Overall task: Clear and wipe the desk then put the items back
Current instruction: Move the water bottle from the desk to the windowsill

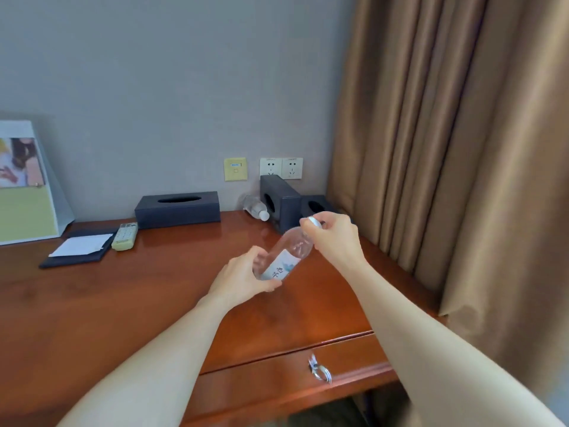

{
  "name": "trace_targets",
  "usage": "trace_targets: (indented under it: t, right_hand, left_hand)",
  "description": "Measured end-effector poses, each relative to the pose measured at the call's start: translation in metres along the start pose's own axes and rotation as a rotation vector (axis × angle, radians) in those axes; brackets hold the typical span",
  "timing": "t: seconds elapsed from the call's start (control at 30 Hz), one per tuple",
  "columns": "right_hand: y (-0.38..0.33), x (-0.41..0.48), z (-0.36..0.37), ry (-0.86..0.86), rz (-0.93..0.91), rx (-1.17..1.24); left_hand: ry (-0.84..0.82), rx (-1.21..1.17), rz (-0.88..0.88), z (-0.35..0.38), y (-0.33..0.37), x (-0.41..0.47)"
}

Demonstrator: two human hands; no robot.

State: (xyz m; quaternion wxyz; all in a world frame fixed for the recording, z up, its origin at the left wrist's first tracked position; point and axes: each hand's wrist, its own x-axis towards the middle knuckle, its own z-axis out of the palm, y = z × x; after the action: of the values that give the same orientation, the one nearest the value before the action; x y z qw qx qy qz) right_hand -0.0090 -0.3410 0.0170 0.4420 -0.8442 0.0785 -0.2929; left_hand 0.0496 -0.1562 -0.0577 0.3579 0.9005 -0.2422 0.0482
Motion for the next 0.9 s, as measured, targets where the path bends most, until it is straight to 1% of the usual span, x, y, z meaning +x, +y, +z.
trace_targets:
  t: [0.1,0.2,0.37,0.5,0.6,0.83,0.9]
  right_hand:
    - [-0.014,-0.011,-0.042,0.044,-0.021,-0.002]
    - [-0.024,-0.024,-0.092,0.063,-0.044,-0.028]
    - [-0.031,-0.053,-0.187,0.171,-0.032,-0.054]
    - [-0.034,-0.079,-0.259,0.317,-0.034,-0.087]
    - [-0.034,-0.099,-0.312,0.427,-0.018,-0.171]
    - [-0.027,-0.155,-0.434,0.659,0.036,-0.354]
    - [-0.021,-0.175,-0.467,0.73,0.041,-0.364]
  left_hand:
    - [-0.064,-0.117,0.065,0.008,0.039,-0.01]
    - [-0.094,-0.224,0.146,0.02,0.081,-0.018]
    - [-0.17,-0.392,0.262,0.049,0.16,-0.024]
    - [-0.269,-0.516,0.357,0.082,0.233,-0.031]
    - [-0.337,-0.593,0.44,0.108,0.291,-0.043]
    - [-0.484,-0.761,0.571,0.169,0.429,-0.081]
    - [-0.543,-0.802,0.595,0.185,0.468,-0.093]
